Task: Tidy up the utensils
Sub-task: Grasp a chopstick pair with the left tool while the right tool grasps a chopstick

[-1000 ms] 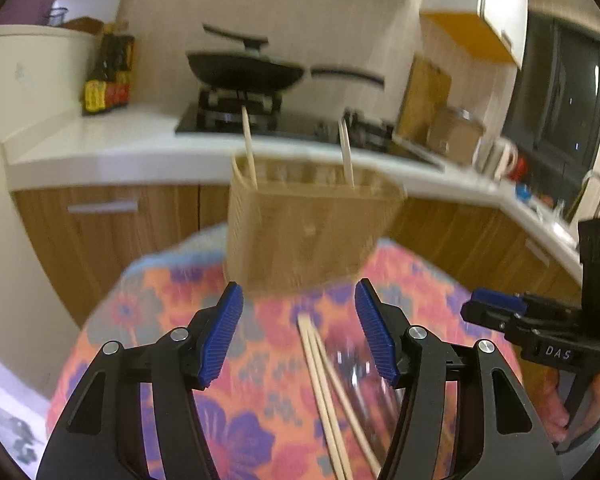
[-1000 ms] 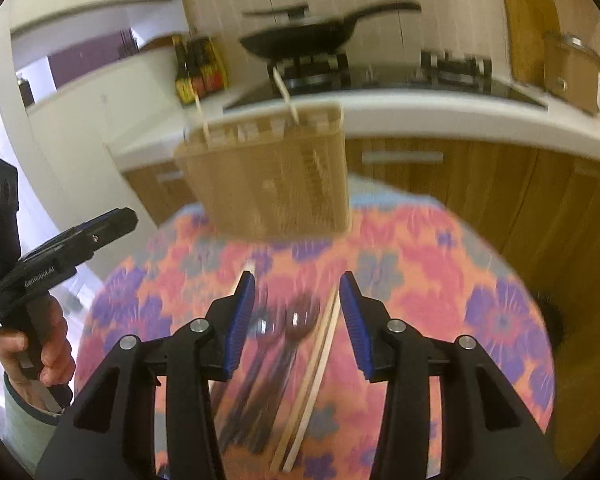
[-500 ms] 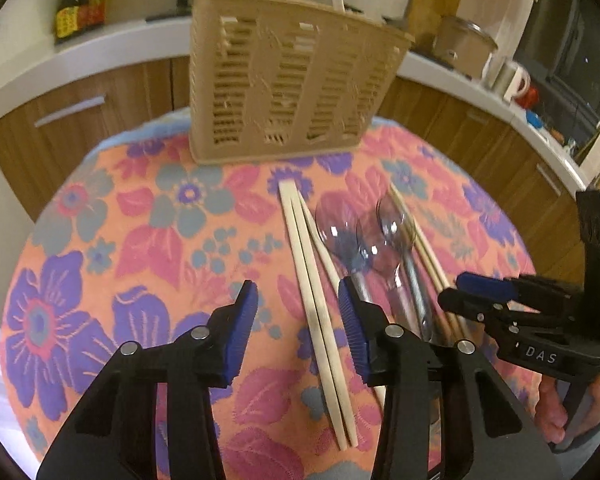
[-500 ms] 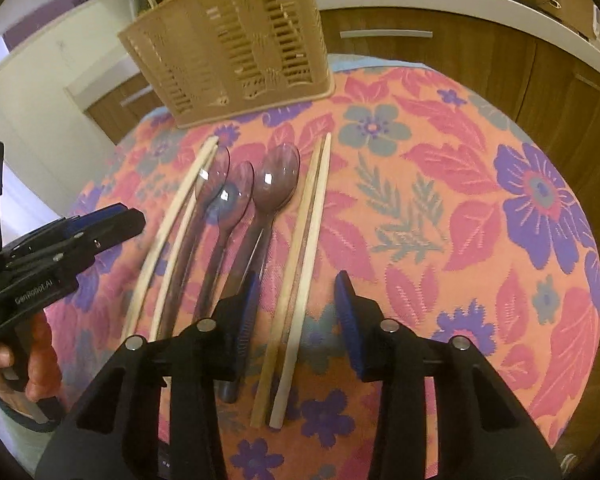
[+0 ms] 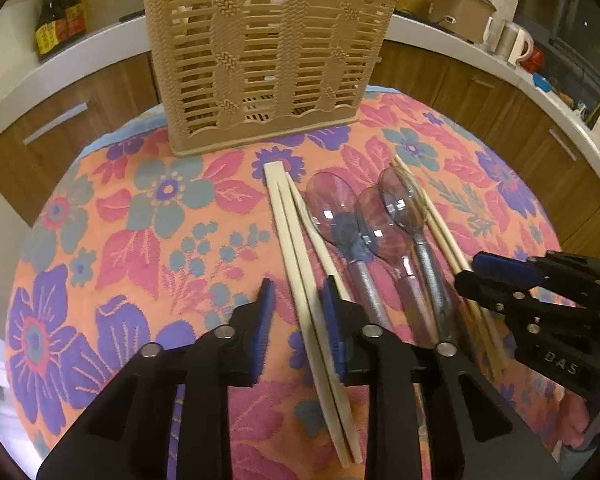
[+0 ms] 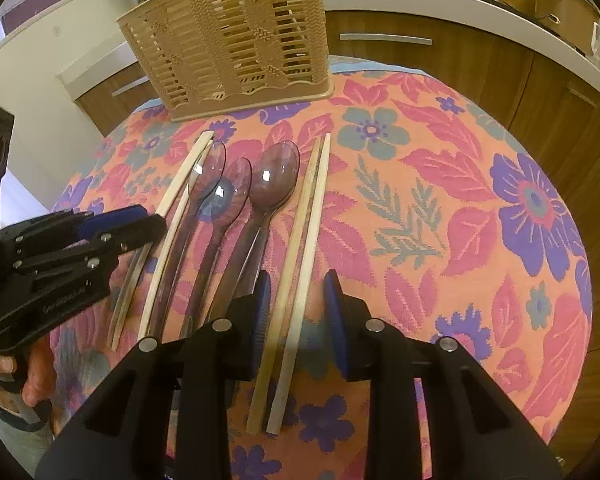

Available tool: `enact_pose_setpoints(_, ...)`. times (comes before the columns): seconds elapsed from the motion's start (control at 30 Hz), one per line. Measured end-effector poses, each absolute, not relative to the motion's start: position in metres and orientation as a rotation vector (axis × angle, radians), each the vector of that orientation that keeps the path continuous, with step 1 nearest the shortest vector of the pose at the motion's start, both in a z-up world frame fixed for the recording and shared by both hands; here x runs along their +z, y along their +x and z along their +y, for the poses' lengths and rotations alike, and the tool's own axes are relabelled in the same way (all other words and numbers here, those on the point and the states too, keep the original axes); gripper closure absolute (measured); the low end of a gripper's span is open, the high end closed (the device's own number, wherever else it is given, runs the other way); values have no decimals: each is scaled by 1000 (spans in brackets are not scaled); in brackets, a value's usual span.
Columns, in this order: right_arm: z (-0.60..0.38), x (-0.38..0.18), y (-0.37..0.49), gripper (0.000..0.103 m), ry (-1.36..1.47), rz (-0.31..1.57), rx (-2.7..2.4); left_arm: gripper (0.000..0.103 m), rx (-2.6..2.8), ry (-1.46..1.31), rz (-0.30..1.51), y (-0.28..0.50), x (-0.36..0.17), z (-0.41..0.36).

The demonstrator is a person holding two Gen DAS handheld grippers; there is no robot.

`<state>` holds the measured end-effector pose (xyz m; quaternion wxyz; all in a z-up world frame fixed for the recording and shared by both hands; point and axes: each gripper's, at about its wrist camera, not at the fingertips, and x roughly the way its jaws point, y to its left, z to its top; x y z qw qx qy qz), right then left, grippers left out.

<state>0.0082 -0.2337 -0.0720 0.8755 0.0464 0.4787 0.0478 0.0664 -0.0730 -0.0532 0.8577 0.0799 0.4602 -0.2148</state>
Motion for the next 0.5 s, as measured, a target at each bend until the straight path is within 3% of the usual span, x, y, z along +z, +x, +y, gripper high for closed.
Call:
enact_pose_setpoints(0.07, -230, -72, 8, 91, 55, 999, 83, 90, -429, 199, 956, 65, -54, -75)
enact_pose_setpoints(0.17, -228, -72, 6, 93, 17, 994, 64, 92, -405, 189, 942, 65, -54, -72)
enact_pose_setpoints(0.23, -230, -69, 4, 101, 15, 984, 54, 92, -395, 170, 937, 66, -52, -66)
enact_pose_setpoints(0.5, -258, -62, 0, 101, 76, 991, 49, 93, -365, 120, 944, 63, -47, -33)
